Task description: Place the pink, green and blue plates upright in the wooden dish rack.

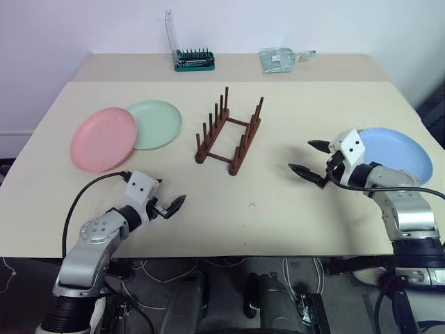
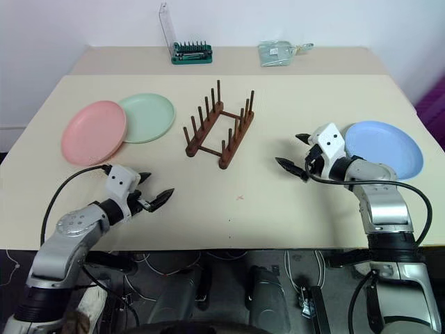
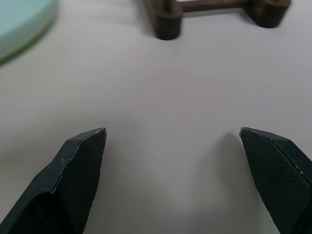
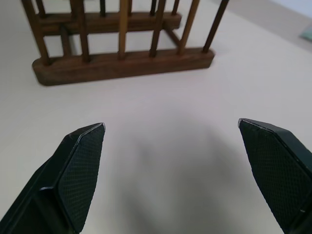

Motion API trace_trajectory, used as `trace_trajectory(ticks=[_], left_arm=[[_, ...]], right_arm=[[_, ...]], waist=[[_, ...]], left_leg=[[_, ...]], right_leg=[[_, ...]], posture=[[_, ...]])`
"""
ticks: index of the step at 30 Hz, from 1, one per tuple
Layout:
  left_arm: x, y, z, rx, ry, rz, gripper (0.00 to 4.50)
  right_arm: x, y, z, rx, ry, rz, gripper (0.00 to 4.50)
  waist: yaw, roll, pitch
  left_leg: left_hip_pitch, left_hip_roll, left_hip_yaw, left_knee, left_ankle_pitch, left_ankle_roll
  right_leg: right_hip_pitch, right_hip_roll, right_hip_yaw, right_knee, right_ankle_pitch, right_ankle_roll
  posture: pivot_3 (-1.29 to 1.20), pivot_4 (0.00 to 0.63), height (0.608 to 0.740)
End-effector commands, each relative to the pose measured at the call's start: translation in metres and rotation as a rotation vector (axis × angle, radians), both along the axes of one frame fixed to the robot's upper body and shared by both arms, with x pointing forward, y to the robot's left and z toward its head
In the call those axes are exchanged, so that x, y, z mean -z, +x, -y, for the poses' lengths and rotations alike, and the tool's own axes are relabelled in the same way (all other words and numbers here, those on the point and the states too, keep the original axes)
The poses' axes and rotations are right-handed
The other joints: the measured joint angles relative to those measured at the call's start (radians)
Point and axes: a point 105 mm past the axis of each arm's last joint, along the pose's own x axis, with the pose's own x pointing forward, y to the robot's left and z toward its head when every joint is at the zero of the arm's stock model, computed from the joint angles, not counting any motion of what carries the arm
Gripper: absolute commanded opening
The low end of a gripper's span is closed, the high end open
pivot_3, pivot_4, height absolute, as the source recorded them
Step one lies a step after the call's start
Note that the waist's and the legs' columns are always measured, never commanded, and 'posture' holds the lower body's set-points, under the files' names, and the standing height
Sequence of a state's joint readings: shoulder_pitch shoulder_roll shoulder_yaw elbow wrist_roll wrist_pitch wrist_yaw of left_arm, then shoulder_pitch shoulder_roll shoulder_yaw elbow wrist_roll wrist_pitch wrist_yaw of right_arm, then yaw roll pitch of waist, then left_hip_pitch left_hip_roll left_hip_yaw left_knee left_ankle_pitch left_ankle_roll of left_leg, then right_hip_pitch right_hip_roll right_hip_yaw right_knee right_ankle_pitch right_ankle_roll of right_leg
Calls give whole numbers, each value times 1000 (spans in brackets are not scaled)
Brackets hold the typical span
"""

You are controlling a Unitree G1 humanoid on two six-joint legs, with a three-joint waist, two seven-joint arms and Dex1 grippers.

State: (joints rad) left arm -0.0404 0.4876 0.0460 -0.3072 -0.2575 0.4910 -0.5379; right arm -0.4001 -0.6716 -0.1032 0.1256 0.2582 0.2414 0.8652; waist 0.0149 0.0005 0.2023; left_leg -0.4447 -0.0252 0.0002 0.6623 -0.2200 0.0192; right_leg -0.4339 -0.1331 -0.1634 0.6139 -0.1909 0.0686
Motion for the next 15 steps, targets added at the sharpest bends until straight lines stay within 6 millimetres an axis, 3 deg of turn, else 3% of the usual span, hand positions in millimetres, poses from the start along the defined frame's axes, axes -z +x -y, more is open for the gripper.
trace_trajectory(ticks=[1, 6, 10, 15], left_arm=[[-8, 3, 5, 8, 2, 39, 4500], [-12, 11, 18, 26, -6, 63, 4500], [-14, 11, 56, 188, -22, 59, 4500], [10, 36, 104, 209, 98, 24, 4500]], right_arm=[[-17, 3, -4, -9, 1, 66, 4465], [-19, 8, -9, -21, -6, 79, 4465], [-19, 9, -13, -35, -12, 84, 4465], [-23, 9, -13, -33, -14, 102, 4465]], waist=[[0, 0, 0], [0, 0, 0], [5, 0, 0], [27, 0, 0]], left_leg=[[0, 0, 0, 0, 0, 0], [0, 0, 0, 0, 0, 0], [0, 0, 0, 0, 0, 1], [0, -1, 2, 1, 2, 3]], right_leg=[[0, 0, 0, 0, 0, 0], [0, 0, 0, 0, 0, 0], [0, 1, 0, 0, 0, 0], [1, 2, -1, 0, 1, 1]], posture=[[0, 150, 730], [0, 150, 730], [0, 150, 730], [0, 150, 730]])
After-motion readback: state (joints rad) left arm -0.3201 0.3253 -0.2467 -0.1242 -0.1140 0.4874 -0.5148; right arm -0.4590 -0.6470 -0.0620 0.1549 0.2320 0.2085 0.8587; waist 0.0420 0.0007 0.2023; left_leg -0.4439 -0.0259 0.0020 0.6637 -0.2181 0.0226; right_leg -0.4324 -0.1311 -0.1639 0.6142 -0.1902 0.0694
